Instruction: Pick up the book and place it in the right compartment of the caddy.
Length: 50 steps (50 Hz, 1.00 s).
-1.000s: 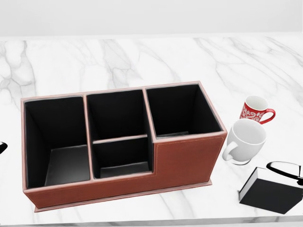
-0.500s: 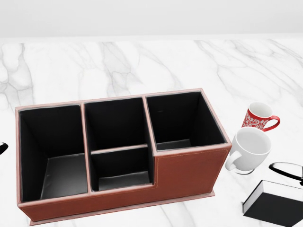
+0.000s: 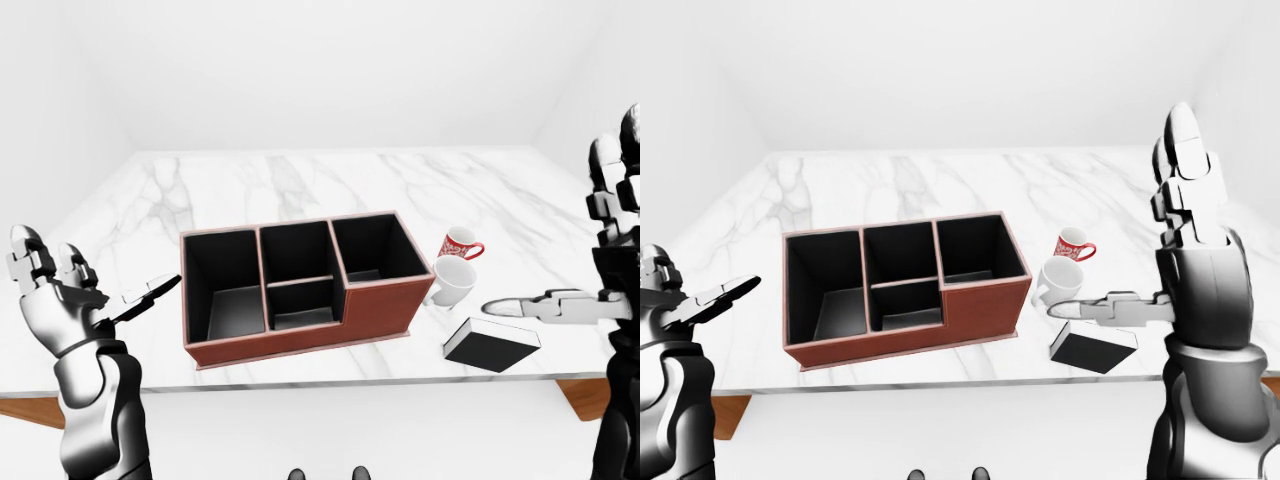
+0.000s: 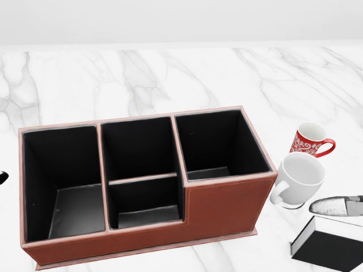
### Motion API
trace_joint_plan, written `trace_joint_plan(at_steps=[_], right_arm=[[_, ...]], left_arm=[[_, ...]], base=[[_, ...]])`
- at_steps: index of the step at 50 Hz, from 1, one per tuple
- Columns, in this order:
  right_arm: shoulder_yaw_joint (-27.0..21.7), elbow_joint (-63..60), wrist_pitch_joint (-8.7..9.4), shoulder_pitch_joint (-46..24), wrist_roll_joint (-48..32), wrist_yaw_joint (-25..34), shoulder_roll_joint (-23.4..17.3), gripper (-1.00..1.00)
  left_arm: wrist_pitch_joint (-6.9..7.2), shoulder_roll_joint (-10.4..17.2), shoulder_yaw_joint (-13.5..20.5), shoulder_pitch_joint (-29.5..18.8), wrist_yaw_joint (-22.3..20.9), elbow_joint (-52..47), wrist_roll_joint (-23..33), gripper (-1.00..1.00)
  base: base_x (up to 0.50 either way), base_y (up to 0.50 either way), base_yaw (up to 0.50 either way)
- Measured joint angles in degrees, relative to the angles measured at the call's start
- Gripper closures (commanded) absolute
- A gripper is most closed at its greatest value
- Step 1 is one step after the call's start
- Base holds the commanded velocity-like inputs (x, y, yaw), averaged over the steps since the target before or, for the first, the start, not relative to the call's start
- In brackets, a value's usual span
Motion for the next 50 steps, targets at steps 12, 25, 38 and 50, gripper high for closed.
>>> trace_joint_plan(at_steps=[12, 25, 38, 50], right_arm=[[0.4, 10.2, 0.00, 7.5, -32.2, 18.0, 2.4, -1.00], [-0.8, 16.4, 0.00, 9.3, -45.4, 24.0, 4.9, -1.00], [-0.5, 20.4, 0.00, 9.4, -49.7, 24.5, 5.2, -1.00], [2.2, 30.6, 0.00, 7.0, -50.5, 18.0, 3.1, -1.00]], left_arm=[[0.00, 0.2, 0.1, 0.0, -0.3, 0.6, -0.8, -1.00], [0.00, 0.2, 0.1, 0.0, -0.3, 0.9, -1.1, -1.00], [0.00, 0.2, 0.1, 0.1, -0.4, 1.1, -1.1, -1.00], [0.00, 0.1, 0.0, 0.2, -0.4, 1.1, -1.0, -1.00]], base=[[0.00, 0.00, 0.00], [0.00, 0.00, 0.00], [0.00, 0.00, 0.00], [0.00, 0.00, 0.00]])
